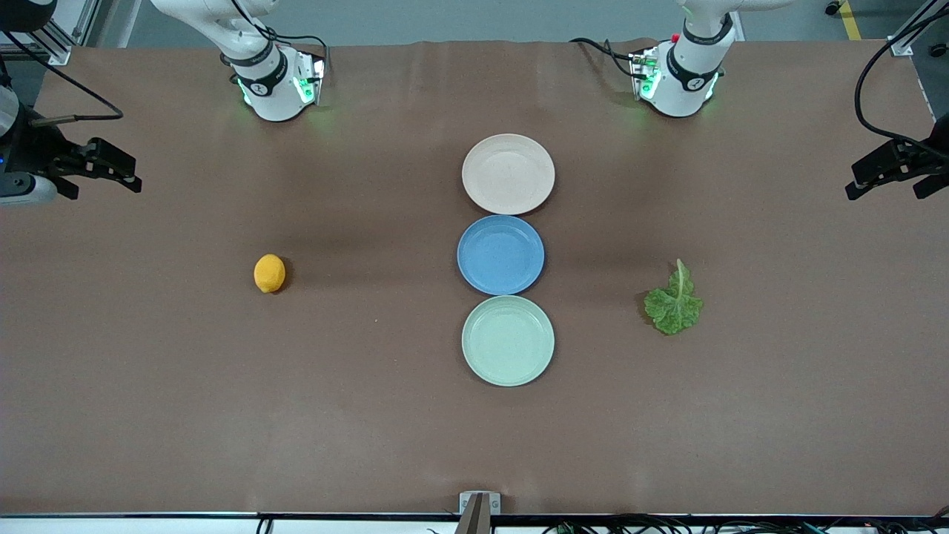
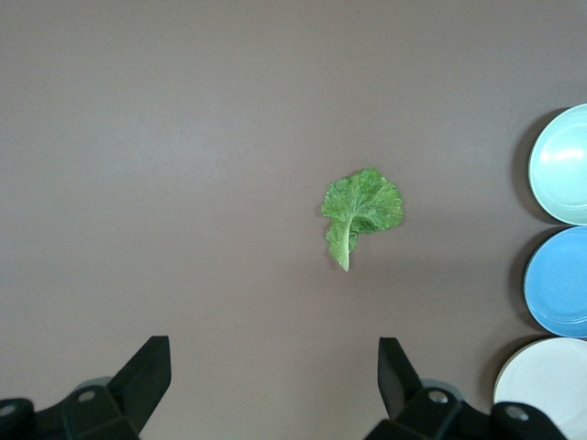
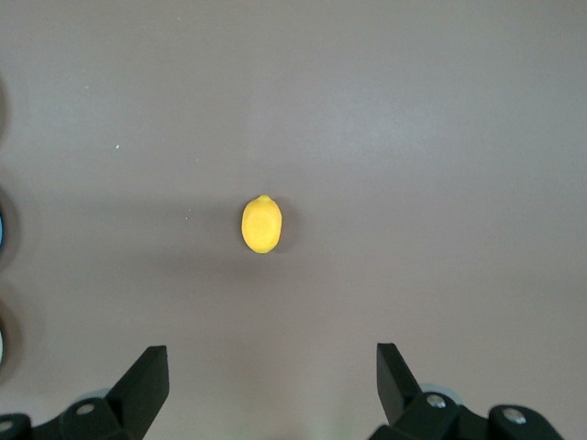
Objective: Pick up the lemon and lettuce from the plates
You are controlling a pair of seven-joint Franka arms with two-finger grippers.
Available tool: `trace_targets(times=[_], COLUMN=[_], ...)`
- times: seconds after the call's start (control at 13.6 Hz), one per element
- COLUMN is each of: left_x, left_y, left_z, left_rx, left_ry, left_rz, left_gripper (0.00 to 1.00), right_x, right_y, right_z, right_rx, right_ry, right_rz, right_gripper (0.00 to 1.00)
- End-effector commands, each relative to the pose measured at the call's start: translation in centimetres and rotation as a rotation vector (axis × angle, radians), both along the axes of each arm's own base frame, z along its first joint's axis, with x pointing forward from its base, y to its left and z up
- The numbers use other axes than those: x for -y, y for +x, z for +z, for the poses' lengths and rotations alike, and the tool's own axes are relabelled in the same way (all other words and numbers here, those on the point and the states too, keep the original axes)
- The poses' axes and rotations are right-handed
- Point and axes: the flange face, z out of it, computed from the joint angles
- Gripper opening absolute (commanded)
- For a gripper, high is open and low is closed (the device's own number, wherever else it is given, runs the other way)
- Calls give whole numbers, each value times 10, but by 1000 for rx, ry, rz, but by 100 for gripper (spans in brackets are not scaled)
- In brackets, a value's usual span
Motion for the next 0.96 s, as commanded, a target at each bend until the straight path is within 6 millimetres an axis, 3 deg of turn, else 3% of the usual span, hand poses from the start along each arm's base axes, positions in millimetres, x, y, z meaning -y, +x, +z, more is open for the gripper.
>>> trace_targets(times=[0.0,0.88], left_x=[3,2], left_y=[-1,-1], left_z=[6,7], left_rx=[-2,6], left_ry=[4,4], left_rz=[-4,-2], left_gripper=[99,100], right_x=[3,-3], right_y=[-10,-10], right_z=[3,5], right_rx=[5,15], right_ry=[5,28], right_rz=[-38,-32], right_gripper=[100,100])
